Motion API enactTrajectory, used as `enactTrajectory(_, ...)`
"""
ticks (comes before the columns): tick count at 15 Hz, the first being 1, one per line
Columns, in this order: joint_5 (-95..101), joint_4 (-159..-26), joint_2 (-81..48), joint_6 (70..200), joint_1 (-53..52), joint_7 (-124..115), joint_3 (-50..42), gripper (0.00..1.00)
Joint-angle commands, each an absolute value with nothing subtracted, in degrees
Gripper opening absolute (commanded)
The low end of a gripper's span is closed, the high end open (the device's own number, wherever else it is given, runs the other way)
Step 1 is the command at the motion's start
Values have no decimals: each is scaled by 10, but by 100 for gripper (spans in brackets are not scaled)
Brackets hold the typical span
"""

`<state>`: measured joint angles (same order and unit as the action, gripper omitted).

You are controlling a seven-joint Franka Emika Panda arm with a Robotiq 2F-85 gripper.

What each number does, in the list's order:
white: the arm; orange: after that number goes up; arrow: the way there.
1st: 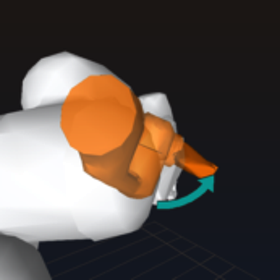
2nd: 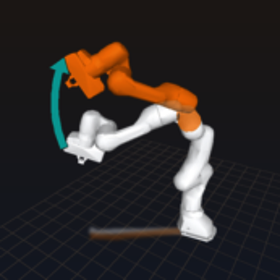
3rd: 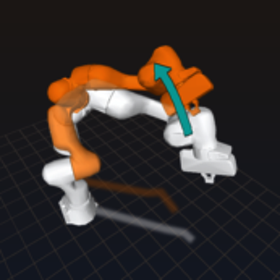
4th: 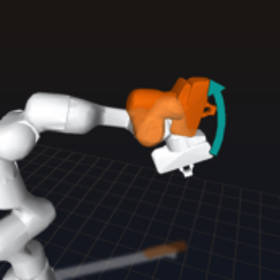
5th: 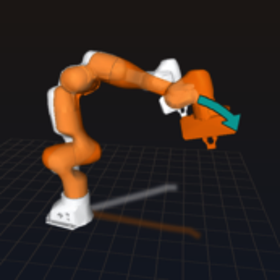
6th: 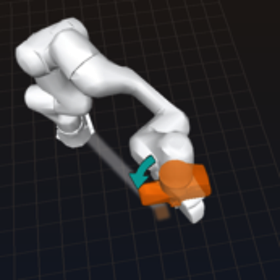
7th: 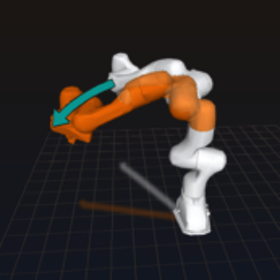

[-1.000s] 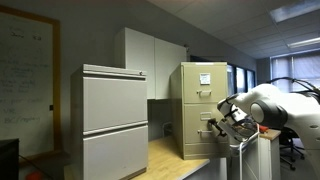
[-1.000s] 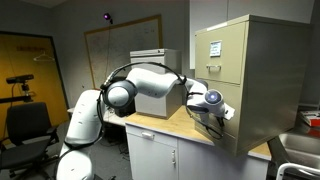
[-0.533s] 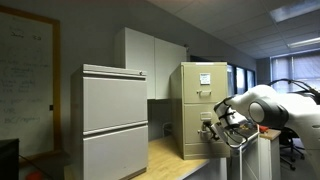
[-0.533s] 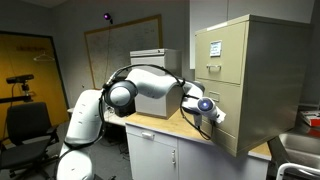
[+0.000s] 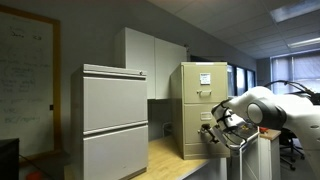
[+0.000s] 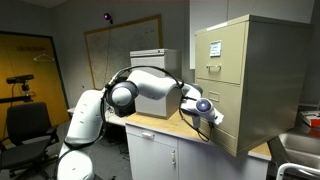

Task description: Open the bottom drawer on the beige filing cabinet

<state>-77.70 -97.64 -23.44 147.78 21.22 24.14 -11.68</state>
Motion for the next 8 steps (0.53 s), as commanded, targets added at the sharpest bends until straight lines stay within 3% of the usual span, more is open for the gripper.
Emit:
enactTrajectory(1, -700, -1037, -221, 1496, 195, 208, -137, 69)
enactTrajectory(8, -484, -1110, -134, 1531, 161, 51, -155, 17)
